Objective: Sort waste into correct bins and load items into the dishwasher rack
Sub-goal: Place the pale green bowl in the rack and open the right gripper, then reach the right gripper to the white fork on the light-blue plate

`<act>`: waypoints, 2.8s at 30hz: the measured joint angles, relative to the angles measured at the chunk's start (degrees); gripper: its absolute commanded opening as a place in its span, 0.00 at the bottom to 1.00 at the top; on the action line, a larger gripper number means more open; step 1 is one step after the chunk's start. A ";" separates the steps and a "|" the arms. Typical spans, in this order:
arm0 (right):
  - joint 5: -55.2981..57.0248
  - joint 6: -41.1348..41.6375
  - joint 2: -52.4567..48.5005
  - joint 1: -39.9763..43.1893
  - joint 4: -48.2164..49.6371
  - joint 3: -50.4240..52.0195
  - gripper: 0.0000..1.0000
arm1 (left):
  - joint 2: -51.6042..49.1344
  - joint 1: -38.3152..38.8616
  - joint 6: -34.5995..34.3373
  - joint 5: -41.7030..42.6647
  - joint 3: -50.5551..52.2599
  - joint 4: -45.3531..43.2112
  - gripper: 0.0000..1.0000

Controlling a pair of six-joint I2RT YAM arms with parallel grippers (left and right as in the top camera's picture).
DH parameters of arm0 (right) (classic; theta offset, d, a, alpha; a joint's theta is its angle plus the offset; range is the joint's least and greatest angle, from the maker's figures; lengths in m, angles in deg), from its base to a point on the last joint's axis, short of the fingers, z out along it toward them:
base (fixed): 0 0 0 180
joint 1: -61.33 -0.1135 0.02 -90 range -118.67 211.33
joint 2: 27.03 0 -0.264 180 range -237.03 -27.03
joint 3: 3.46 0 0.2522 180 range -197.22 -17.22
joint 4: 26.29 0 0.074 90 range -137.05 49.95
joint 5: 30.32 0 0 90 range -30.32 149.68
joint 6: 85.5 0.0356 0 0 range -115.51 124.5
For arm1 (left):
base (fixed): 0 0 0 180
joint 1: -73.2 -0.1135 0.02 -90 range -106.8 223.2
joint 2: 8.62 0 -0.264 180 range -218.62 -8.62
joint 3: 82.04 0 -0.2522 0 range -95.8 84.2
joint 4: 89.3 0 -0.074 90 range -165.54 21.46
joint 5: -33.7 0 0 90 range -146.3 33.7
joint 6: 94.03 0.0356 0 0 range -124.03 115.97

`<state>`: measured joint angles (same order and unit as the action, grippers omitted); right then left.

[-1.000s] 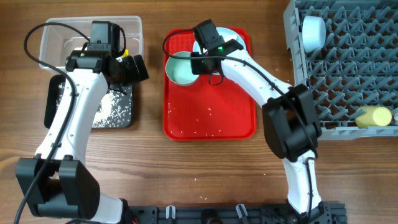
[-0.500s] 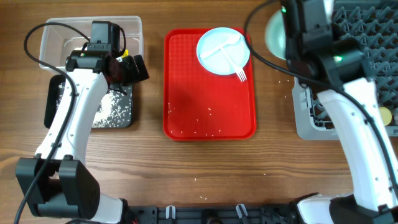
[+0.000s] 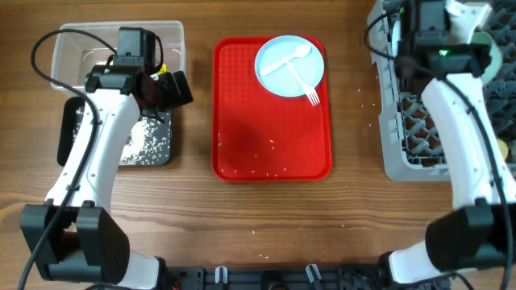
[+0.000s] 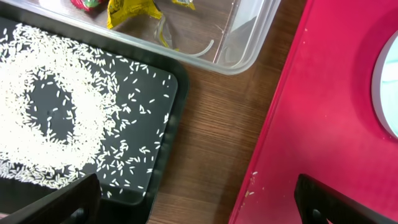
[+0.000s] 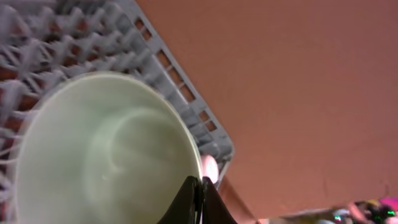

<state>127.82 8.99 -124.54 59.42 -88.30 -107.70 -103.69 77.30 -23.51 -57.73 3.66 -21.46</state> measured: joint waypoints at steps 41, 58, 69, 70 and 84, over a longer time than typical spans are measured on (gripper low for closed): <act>-0.20 -39.45 -4.70 -6.34 35.28 22.91 0.73 | 0.00 0.00 0.02 -0.02 0.00 -0.04 1.00; 9.53 -77.11 -4.81 -12.63 80.04 23.69 0.96 | 0.00 0.00 0.00 -0.02 0.00 -0.07 1.00; 12.11 -73.00 -4.81 -13.25 80.04 23.69 1.00 | 0.00 0.00 0.00 -0.02 0.00 -0.04 1.00; 11.89 -71.49 -4.81 -13.90 79.10 23.69 1.00 | 0.00 0.00 0.00 -0.02 0.00 -0.07 1.00; -18.78 -25.07 -4.83 -33.07 39.36 22.60 0.91 | 0.00 0.00 0.00 -0.02 0.00 -0.04 1.00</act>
<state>109.04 -16.08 -129.37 26.35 -48.94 -85.10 -103.69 77.30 -23.51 -57.75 3.66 -21.50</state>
